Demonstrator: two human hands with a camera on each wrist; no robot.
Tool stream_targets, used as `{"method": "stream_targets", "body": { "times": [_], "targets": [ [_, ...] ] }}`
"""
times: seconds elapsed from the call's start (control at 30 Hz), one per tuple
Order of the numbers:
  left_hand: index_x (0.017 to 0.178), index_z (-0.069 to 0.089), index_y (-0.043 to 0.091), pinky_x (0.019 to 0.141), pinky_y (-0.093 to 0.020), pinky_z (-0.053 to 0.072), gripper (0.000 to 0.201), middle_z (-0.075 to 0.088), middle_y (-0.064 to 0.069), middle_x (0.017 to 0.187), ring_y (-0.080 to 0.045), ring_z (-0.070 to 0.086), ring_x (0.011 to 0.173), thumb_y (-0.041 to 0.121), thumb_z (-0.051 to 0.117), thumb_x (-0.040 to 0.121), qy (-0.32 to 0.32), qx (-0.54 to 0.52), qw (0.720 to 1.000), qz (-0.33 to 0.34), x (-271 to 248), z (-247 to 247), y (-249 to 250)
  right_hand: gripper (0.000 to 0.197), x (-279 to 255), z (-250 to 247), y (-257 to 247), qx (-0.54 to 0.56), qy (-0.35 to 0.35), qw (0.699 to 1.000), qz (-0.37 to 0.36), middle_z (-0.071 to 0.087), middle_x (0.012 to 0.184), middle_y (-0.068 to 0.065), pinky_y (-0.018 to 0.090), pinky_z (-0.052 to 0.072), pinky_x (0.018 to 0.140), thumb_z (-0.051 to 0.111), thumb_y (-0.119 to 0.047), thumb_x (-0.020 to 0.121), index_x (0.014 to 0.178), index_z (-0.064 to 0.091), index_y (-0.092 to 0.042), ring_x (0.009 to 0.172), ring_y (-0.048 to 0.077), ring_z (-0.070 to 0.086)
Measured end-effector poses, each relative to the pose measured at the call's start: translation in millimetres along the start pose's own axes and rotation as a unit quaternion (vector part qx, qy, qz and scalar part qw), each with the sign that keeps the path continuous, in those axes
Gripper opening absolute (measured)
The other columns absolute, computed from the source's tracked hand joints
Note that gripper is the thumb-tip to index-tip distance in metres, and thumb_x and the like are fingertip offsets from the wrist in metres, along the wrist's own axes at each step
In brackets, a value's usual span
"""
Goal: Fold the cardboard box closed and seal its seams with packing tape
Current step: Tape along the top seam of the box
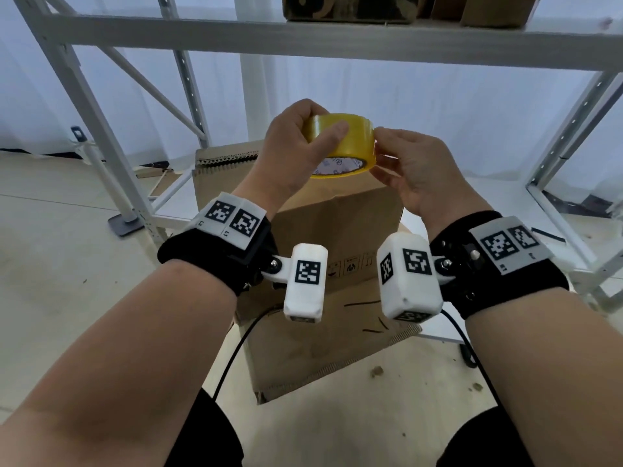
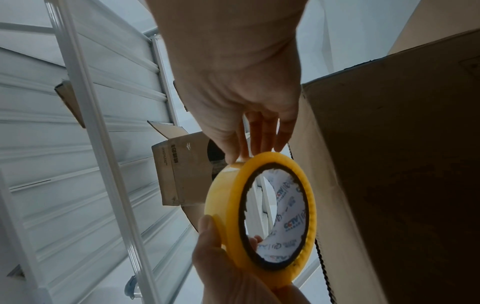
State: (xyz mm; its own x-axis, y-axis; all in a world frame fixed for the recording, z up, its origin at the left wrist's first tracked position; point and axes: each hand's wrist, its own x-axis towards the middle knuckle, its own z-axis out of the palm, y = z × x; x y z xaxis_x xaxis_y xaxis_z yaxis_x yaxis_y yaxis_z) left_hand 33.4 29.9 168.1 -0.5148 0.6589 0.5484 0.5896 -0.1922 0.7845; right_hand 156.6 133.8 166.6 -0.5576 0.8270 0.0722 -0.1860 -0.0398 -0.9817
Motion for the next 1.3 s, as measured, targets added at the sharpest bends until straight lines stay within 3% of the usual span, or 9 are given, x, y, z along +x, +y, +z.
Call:
{"method": "stream_targets", "body": {
  "times": [0.13, 0.33, 0.57, 0.77, 0.93, 1.0, 1.07, 1.2, 1.3],
  "targets": [
    [0.08, 0.052, 0.028, 0.059, -0.021, 0.043, 0.014, 0.047, 0.007, 0.07, -0.009, 0.046, 0.065, 0.037, 0.063, 0.081, -0.007, 0.006, 1.0, 0.002, 1, 1, -4, 0.006, 4, -2, 2, 0.022, 0.037, 0.999, -0.013, 0.067, 0.079, 0.008, 0.027, 0.056, 0.07, 0.069, -0.008, 0.085, 0.09, 0.068, -0.005, 0.072, 0.018, 0.064],
    [0.077, 0.05, 0.029, 0.056, -0.011, 0.039, 0.017, 0.049, 0.01, 0.07, 0.002, 0.045, 0.058, 0.03, 0.066, 0.085, -0.028, 0.049, 0.998, 0.023, 2, 0, -5, 0.013, 9, 1, 4, -0.09, 0.056, 0.993, -0.051, 0.066, 0.08, 0.011, 0.04, 0.058, 0.079, 0.064, -0.008, 0.088, 0.075, 0.065, -0.011, 0.078, 0.024, 0.064],
    [0.087, 0.048, 0.023, 0.069, -0.032, 0.045, 0.029, 0.049, 0.009, 0.077, -0.021, 0.053, 0.077, 0.048, 0.06, 0.08, -0.061, 0.15, 0.985, 0.06, 5, -3, -3, 0.012, 8, -2, -8, -0.162, 0.078, 0.978, -0.103, 0.066, 0.077, 0.002, 0.032, 0.059, 0.078, 0.056, -0.013, 0.095, 0.086, 0.064, -0.012, 0.072, 0.013, 0.065],
    [0.094, 0.045, 0.022, 0.069, -0.024, 0.04, 0.026, 0.044, 0.015, 0.08, -0.015, 0.047, 0.081, 0.042, 0.061, 0.087, -0.049, 0.176, 0.982, 0.055, 4, -7, -2, 0.007, 3, -1, -14, -0.198, 0.068, 0.964, -0.161, 0.064, 0.076, 0.001, 0.033, 0.059, 0.078, 0.053, -0.011, 0.096, 0.093, 0.06, -0.009, 0.073, 0.014, 0.067],
    [0.094, 0.045, 0.022, 0.075, -0.031, 0.043, 0.026, 0.047, 0.01, 0.081, -0.017, 0.048, 0.082, 0.042, 0.06, 0.088, -0.046, 0.202, 0.977, 0.04, 5, -12, -2, 0.007, 1, 2, -13, -0.192, 0.039, 0.967, -0.162, 0.062, 0.079, 0.003, 0.036, 0.06, 0.077, 0.052, -0.01, 0.097, 0.091, 0.057, -0.011, 0.077, 0.017, 0.068],
    [0.098, 0.048, 0.019, 0.085, -0.036, 0.046, 0.028, 0.051, 0.005, 0.088, -0.018, 0.051, 0.085, 0.043, 0.059, 0.088, -0.056, 0.24, 0.968, 0.04, 3, -11, -2, 0.008, 1, 3, -10, -0.205, 0.027, 0.966, -0.156, 0.061, 0.08, 0.002, 0.037, 0.059, 0.078, 0.052, -0.011, 0.097, 0.091, 0.056, -0.012, 0.079, 0.019, 0.068],
    [0.106, 0.049, 0.019, 0.094, -0.035, 0.04, 0.03, 0.052, 0.006, 0.093, -0.016, 0.05, 0.089, 0.044, 0.057, 0.09, -0.066, 0.283, 0.956, 0.04, 0, -10, -1, 0.008, 1, 3, -7, -0.228, 0.019, 0.961, -0.157, 0.06, 0.082, 0.002, 0.038, 0.059, 0.08, 0.051, -0.011, 0.097, 0.091, 0.055, -0.013, 0.083, 0.022, 0.067],
    [0.129, 0.044, 0.027, 0.097, -0.037, 0.034, 0.044, 0.045, 0.011, 0.089, -0.011, 0.044, 0.088, 0.039, 0.057, 0.089, -0.117, 0.333, 0.934, 0.054, -1, -5, 7, 0.012, 0, 5, -8, -0.266, 0.008, 0.947, -0.183, 0.058, 0.082, -0.004, 0.04, 0.056, 0.085, 0.05, -0.012, 0.097, 0.088, 0.054, -0.017, 0.088, 0.023, 0.066],
    [0.14, 0.036, 0.032, 0.093, -0.031, 0.04, 0.06, 0.044, 0.003, 0.11, -0.012, 0.042, 0.098, 0.035, 0.062, 0.086, -0.144, 0.302, 0.942, 0.039, 5, 1, 12, 0.008, 1, 6, -13, -0.291, -0.017, 0.934, -0.208, 0.057, 0.082, -0.006, 0.038, 0.055, 0.087, 0.049, -0.012, 0.098, 0.093, 0.054, -0.013, 0.089, 0.021, 0.066]
  ]
}}
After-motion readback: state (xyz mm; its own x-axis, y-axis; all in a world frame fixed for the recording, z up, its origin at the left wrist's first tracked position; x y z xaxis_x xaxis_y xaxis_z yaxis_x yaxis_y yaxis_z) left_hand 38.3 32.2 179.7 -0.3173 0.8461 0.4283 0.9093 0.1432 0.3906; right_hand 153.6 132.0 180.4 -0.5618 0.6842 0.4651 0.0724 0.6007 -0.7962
